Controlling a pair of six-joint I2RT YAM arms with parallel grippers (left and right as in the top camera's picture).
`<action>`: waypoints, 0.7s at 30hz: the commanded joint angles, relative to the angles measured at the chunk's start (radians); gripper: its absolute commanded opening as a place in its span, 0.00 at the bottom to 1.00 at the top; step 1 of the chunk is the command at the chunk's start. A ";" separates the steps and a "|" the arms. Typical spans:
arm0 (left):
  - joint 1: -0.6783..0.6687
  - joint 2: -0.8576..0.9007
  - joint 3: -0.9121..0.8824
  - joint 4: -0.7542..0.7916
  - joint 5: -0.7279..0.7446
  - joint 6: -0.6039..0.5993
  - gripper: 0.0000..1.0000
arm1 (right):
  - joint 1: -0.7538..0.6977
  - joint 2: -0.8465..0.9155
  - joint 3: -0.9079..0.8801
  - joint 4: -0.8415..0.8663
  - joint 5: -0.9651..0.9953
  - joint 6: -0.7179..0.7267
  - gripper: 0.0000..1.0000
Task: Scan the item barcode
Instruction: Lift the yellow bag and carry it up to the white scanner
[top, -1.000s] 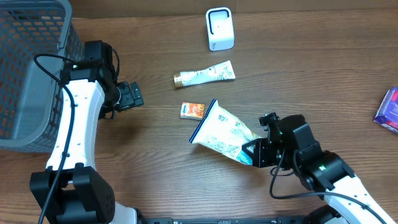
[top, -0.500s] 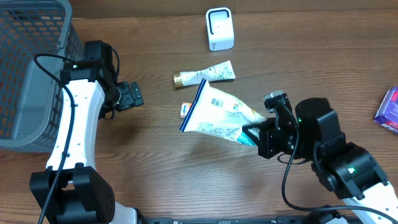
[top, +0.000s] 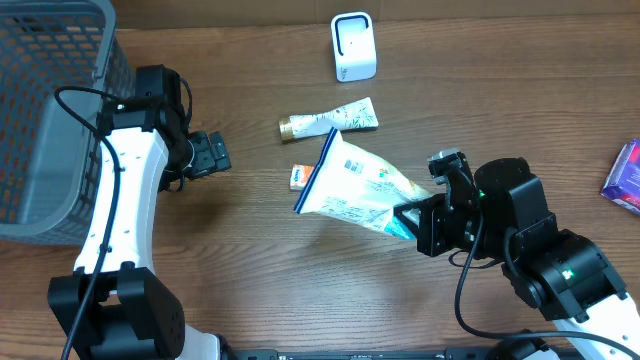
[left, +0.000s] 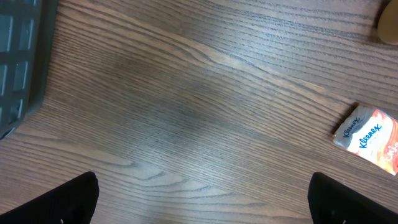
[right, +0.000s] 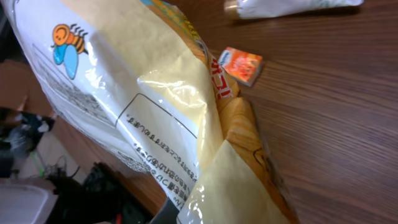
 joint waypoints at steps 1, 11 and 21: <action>-0.001 -0.024 0.016 0.000 -0.008 0.003 1.00 | -0.008 0.034 0.042 -0.005 0.439 -0.008 0.04; -0.001 -0.024 0.016 0.012 -0.009 0.004 1.00 | -0.008 0.444 0.114 0.468 0.855 -0.137 0.04; -0.001 -0.024 0.016 0.012 -0.009 0.004 1.00 | -0.010 0.640 0.192 1.108 1.173 -0.914 0.04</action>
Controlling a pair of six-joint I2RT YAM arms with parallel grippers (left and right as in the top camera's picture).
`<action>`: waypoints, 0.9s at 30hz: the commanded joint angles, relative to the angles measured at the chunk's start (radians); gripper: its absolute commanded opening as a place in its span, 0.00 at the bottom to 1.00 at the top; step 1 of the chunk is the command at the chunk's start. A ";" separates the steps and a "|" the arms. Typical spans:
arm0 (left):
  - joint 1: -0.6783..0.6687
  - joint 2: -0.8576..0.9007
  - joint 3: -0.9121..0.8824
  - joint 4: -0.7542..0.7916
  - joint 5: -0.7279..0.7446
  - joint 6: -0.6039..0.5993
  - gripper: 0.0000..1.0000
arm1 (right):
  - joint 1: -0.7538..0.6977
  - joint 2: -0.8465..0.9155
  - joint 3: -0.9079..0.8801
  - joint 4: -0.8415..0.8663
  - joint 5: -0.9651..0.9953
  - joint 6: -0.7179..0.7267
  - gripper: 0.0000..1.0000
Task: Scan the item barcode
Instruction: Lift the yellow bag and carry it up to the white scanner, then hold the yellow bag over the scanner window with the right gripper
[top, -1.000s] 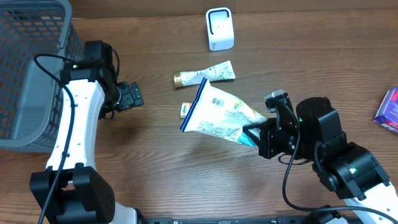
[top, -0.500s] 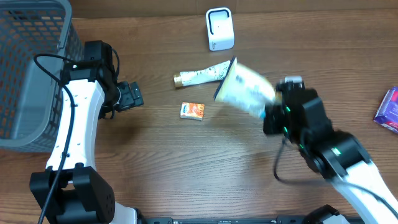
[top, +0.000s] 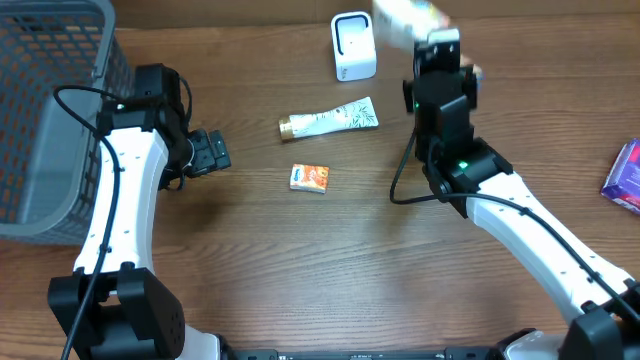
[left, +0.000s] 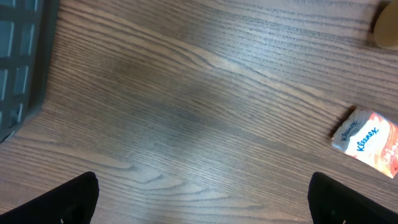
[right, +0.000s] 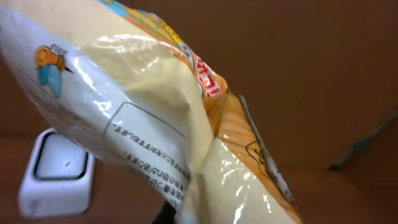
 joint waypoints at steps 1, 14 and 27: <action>-0.001 -0.024 0.016 0.001 -0.009 0.004 1.00 | -0.003 0.073 0.035 0.201 0.118 -0.447 0.04; -0.001 -0.024 0.016 0.001 -0.009 0.004 1.00 | -0.018 0.391 0.035 0.768 0.000 -0.930 0.04; -0.001 -0.024 0.016 0.001 -0.009 0.004 1.00 | -0.057 0.626 0.211 0.878 -0.164 -1.085 0.04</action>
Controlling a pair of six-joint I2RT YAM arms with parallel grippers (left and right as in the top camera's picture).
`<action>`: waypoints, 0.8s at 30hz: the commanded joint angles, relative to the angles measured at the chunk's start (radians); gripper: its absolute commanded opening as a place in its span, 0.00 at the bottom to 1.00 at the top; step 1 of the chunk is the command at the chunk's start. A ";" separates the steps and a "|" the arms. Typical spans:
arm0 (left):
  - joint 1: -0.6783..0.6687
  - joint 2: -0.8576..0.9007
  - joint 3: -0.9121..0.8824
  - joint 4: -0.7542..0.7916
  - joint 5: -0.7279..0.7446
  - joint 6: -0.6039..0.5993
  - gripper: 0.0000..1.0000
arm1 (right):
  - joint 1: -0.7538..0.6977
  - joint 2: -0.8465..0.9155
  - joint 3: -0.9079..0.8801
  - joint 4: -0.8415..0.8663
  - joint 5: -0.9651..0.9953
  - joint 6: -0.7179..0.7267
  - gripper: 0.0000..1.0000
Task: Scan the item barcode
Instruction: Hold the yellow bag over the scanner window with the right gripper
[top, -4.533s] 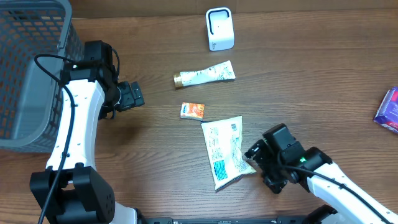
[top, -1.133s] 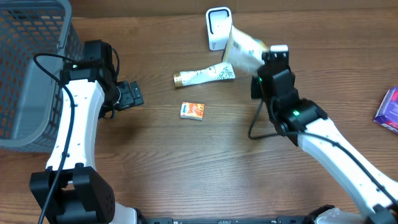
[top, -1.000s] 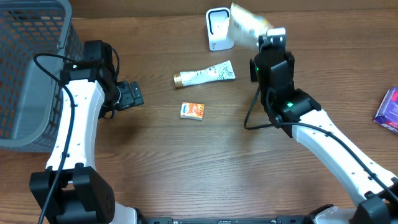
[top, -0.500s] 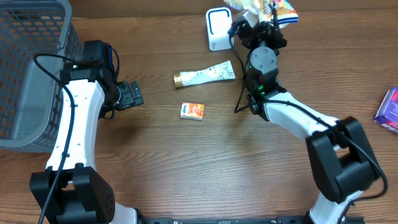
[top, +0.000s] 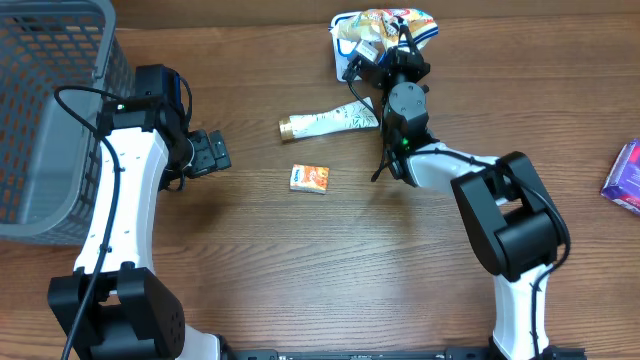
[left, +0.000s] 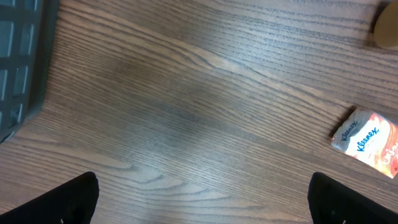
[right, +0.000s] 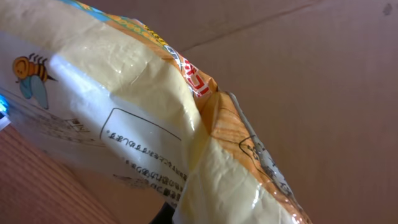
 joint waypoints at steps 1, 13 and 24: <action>-0.001 -0.024 0.016 0.001 -0.009 0.004 1.00 | -0.024 0.027 0.137 0.026 -0.040 -0.008 0.04; -0.001 -0.024 0.016 0.001 -0.009 0.004 1.00 | -0.101 0.142 0.233 -0.069 -0.191 -0.010 0.04; -0.001 -0.024 0.016 0.001 -0.009 0.004 1.00 | -0.107 0.215 0.340 -0.085 -0.222 0.000 0.04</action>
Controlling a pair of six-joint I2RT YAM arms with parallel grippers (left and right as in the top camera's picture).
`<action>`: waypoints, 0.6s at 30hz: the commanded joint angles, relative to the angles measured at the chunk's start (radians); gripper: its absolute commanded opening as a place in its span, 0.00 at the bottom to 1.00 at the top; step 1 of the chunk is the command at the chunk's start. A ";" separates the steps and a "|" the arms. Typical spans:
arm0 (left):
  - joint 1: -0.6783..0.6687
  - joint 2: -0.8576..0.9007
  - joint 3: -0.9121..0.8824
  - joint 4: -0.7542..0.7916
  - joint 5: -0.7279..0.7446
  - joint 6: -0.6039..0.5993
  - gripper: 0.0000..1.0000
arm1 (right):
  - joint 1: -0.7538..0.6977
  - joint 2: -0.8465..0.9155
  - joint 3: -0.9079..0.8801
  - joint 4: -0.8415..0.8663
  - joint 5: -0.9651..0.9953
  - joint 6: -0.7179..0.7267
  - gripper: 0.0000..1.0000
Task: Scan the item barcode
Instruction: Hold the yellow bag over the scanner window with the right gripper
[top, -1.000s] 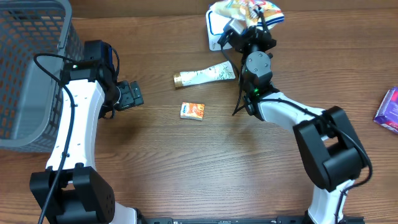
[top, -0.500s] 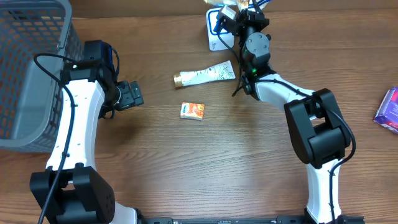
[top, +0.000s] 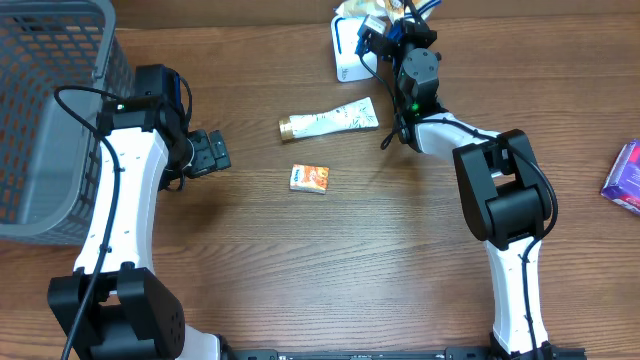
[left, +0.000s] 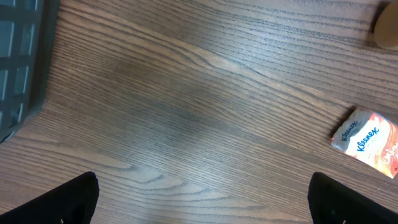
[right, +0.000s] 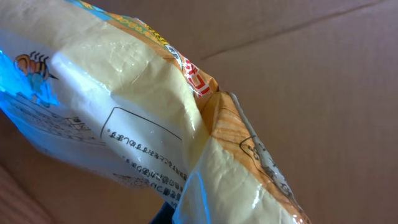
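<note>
The item is a yellow-and-white snack bag (right: 155, 112) with a bee print. It fills the right wrist view, and blue light falls on its left end. My right gripper (top: 388, 30) is shut on the bag (top: 372, 12) at the far table edge, right beside the white scanner (top: 345, 55). Only part of the bag shows overhead, at the top border. My left gripper (top: 208, 152) hangs open over bare wood at the left, with nothing between its fingertips (left: 74, 198).
A grey basket (top: 45, 110) stands at the far left. A white tube (top: 330, 122) and a small orange tissue pack (top: 310, 177) lie mid-table; the pack (left: 367, 140) also shows in the left wrist view. A purple packet (top: 625, 178) sits at the right edge.
The bag has shifted a little further toward the far edge, so less of it shows overhead. Blue light now falls on the bag's left end. The left arm is unchanged.
My right gripper first held the bag low over the table at centre right. Then the arm was stretched toward the scanner with the bag at the far edge. After that the bag was over the scanner, and now blue light falls on it. The left arm stayed put.
</note>
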 joint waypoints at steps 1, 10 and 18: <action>-0.001 -0.024 0.016 0.001 -0.009 0.004 1.00 | 0.003 0.013 0.041 0.009 -0.016 0.014 0.04; -0.001 -0.024 0.016 0.001 -0.009 0.004 1.00 | 0.003 0.056 0.041 -0.035 -0.012 -0.026 0.04; -0.001 -0.024 0.016 0.001 -0.009 0.005 1.00 | 0.054 0.100 0.040 -0.069 0.082 -0.110 0.04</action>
